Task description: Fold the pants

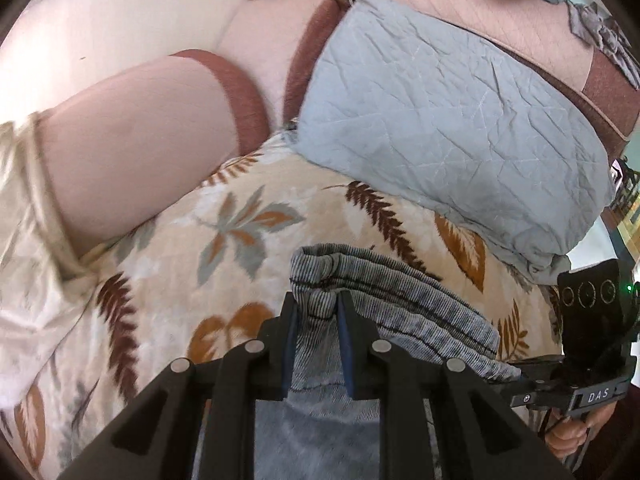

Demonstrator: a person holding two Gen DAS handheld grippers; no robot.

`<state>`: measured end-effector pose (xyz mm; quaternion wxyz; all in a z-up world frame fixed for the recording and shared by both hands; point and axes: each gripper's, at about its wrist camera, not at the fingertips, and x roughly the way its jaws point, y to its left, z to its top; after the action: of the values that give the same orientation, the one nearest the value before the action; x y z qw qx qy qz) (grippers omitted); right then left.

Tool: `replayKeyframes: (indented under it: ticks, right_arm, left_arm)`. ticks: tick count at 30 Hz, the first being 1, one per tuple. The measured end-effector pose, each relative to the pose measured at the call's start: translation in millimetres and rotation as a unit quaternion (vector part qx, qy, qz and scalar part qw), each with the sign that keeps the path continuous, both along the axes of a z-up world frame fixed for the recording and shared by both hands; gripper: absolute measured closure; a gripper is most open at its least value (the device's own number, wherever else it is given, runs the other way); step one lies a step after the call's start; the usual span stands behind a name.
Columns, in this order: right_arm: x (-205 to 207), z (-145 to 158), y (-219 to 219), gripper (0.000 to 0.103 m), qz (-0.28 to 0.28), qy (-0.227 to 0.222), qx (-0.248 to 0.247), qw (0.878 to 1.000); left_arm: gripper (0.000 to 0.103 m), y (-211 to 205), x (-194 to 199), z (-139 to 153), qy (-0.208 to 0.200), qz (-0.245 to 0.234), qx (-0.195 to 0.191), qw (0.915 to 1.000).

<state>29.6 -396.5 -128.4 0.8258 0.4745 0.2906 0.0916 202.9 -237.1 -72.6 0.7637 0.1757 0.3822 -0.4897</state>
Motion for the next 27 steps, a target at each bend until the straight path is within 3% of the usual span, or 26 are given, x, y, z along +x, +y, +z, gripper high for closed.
replayKeyframes:
  ticks: [9, 17, 20, 22, 25, 27]
  right_arm:
    - [21.9, -13.9, 65.7, 0.087, 0.097, 0.027, -0.014, 0.995]
    - [44.1, -39.2, 118.7, 0.084, 0.175, 0.071, -0.047, 0.981]
    - [48.1, -41.2, 128.4, 0.063, 0.211, 0.069, -0.01, 0.975]
    - [49.6, -39.2, 134.3, 0.041, 0.241, 0.062, 0.021, 0.968]
    - [50.7, -27.4, 131.8, 0.041, 0.227, 0.05, -0.016, 0.972]
    - [49.5, -27.1, 115.2, 0.04, 0.199, 0.044, -0.001, 0.979]
  left_arm:
    - [0.082, 66.1, 0.8, -34.8, 0.014, 0.059, 0.021, 0.998]
    - [0.079, 120.8, 4.5, -60.3, 0.02, 0.113, 0.053, 0.9919]
    - [0.079, 147.4, 8.5, -64.1, 0.013, 0.151, 0.076, 0.9855]
    - [0.079, 163.5, 11.7, -63.5, 0.018, 0.176, 0.075, 0.9814]
    - [0.079, 184.8, 7.3, -59.0, 0.035, 0.199, 0.049, 0.9781]
    - [0.079, 190.2, -2.3, -57.3, 0.05, 0.203, 0.03, 0.9775]
